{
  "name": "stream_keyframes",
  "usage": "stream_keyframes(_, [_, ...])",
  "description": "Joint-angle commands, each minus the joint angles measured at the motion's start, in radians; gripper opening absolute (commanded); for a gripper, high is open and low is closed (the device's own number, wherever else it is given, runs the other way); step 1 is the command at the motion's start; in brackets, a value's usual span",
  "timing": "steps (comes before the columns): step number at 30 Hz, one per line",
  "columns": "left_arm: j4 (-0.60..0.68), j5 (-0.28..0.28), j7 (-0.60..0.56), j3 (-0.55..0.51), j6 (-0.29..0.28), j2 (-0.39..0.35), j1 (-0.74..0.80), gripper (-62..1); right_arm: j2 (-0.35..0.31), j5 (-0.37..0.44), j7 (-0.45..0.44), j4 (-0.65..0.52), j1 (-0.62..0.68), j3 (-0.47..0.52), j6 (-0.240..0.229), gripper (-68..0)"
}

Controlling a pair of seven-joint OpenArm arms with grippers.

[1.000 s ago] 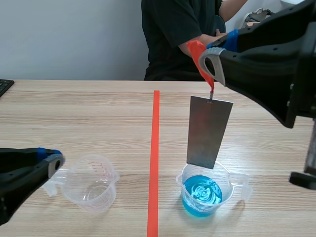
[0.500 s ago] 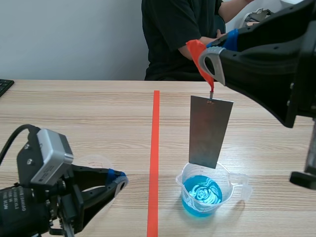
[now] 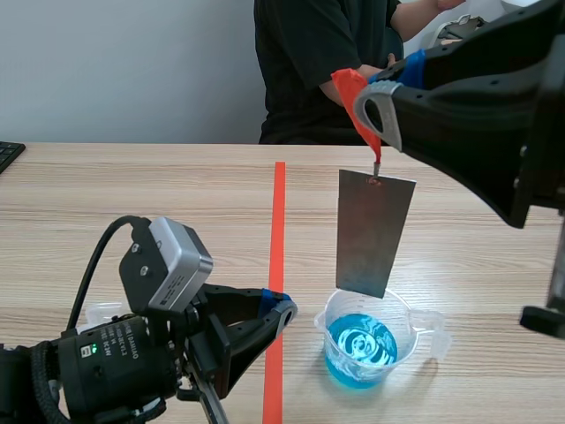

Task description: Do the redox reaction experiment.

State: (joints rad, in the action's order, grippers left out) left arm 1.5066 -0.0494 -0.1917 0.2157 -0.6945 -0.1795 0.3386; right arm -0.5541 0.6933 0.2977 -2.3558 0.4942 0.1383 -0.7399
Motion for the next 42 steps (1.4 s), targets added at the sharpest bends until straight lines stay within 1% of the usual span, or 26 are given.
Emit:
stream_keyframes(1, [0.015,0.011,-0.015,-0.001,-0.002,0.002,0.007,-56.6,0.0,0.015,-0.011,-0.005,-0.007,0.01,-0.006,-66.0])
stream_keyframes(16, [0.018,0.011,-0.019,-0.005,-0.002,-0.003,0.011,-56.7,0.0,0.018,-0.011,-0.005,-0.007,0.01,-0.006,-66.0])
stream_keyframes(20, [0.026,0.035,-0.023,-0.032,-0.002,-0.018,0.031,-56.7,0.0,0.018,-0.011,-0.005,-0.007,0.01,-0.006,-66.0])
stream_keyframes(25, [0.103,0.038,-0.03,-0.096,-0.002,-0.041,0.112,-56.7,0.0,0.018,-0.011,-0.005,-0.007,0.01,-0.006,-66.0])
stream_keyframes(30, [0.209,0.04,-0.031,-0.188,-0.002,-0.067,0.22,-56.7,0.0,0.018,-0.011,-0.005,-0.007,0.01,-0.006,-66.0])
stream_keyframes(35, [0.319,0.105,-0.037,-0.314,-0.002,-0.073,0.343,-56.7,0.0,0.018,-0.011,-0.005,-0.007,0.01,-0.006,-66.0])
stream_keyframes(38, [0.386,0.161,-0.038,-0.404,-0.002,-0.073,0.424,-56.7,0.0,0.018,-0.008,-0.005,-0.006,0.01,-0.006,-66.0])
stream_keyframes(42, [0.467,0.222,-0.052,-0.52,-0.002,-0.073,0.521,-56.7,0.0,0.019,-0.008,-0.005,-0.006,0.01,-0.006,-66.0])
